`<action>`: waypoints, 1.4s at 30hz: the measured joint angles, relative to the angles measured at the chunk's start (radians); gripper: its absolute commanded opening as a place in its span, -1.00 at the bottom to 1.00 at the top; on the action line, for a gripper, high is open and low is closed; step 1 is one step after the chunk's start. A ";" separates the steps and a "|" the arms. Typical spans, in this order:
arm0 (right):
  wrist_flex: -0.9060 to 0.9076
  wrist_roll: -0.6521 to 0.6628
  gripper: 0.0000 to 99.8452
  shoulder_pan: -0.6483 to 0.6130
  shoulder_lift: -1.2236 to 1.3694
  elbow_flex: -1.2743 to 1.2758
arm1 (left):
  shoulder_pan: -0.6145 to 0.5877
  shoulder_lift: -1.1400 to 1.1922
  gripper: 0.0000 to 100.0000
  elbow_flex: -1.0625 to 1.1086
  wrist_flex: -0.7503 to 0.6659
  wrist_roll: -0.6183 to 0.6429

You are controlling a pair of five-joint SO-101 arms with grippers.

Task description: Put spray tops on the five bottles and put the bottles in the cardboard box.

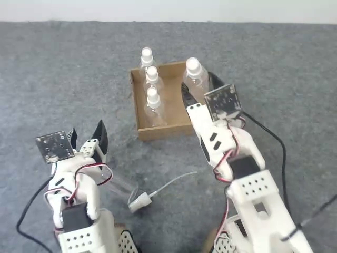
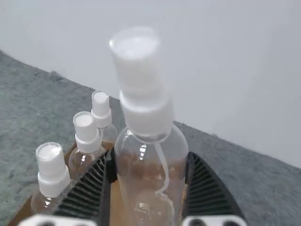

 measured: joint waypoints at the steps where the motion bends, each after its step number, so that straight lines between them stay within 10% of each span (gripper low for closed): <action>1: -0.006 0.000 -0.99 0.000 0.025 -0.009 | 0.000 0.000 -0.51 0.000 0.000 0.000; 42: -0.137 0.000 -0.99 0.003 0.914 -0.594 | 0.000 0.000 -0.51 0.006 0.000 0.000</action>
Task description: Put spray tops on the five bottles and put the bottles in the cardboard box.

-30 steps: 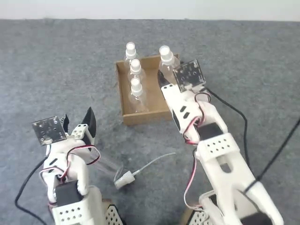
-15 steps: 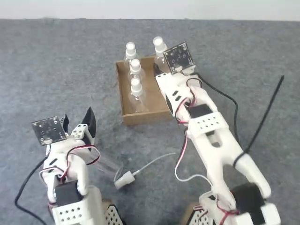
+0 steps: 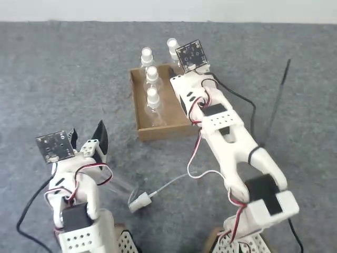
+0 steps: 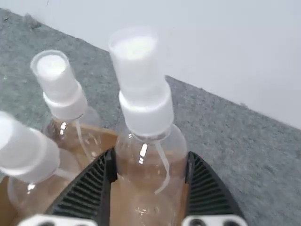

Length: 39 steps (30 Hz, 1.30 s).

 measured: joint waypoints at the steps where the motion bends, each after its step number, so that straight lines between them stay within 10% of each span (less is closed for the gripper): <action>1: -0.031 0.000 -0.99 0.000 0.020 0.000 | 0.000 0.000 -0.51 0.000 -0.006 0.000; 39: -0.347 -0.146 -0.90 0.054 0.264 -0.012 | 0.000 0.000 -0.50 0.017 -0.035 0.000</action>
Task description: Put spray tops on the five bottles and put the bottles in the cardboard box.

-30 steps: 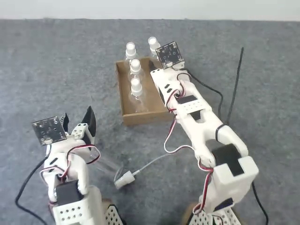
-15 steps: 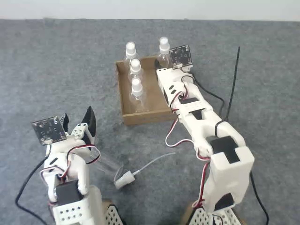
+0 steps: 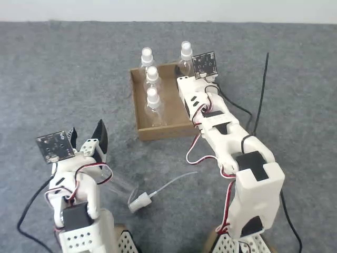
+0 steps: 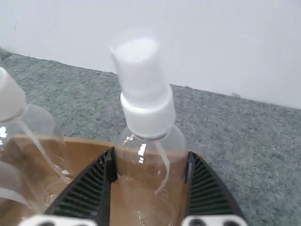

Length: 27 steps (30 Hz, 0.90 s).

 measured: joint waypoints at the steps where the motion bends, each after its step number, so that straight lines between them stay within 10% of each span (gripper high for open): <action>1: 0.000 0.000 -0.85 0.000 0.000 0.000 | 0.000 0.000 -0.50 0.000 0.000 0.000; 27: 0.037 -0.006 -0.44 -0.014 0.000 0.000 | 0.000 0.000 -0.50 0.000 0.000 0.000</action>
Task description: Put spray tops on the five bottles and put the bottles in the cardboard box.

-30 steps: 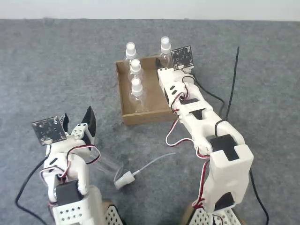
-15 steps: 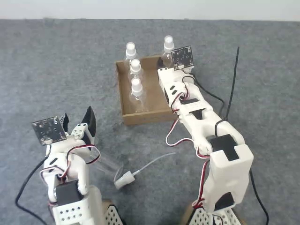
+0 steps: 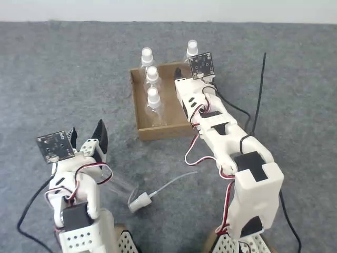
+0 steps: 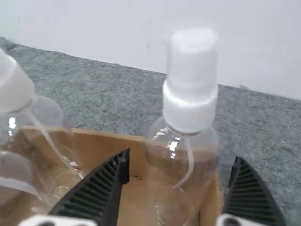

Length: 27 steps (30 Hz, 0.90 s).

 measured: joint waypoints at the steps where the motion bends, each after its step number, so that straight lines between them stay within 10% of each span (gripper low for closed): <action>1: 0.000 0.000 -0.44 0.002 0.000 0.000 | 0.000 0.000 -0.50 0.000 0.000 0.000; 27: 0.282 0.000 -0.45 0.012 -0.433 0.241 | 0.000 0.000 -0.50 0.000 0.000 0.000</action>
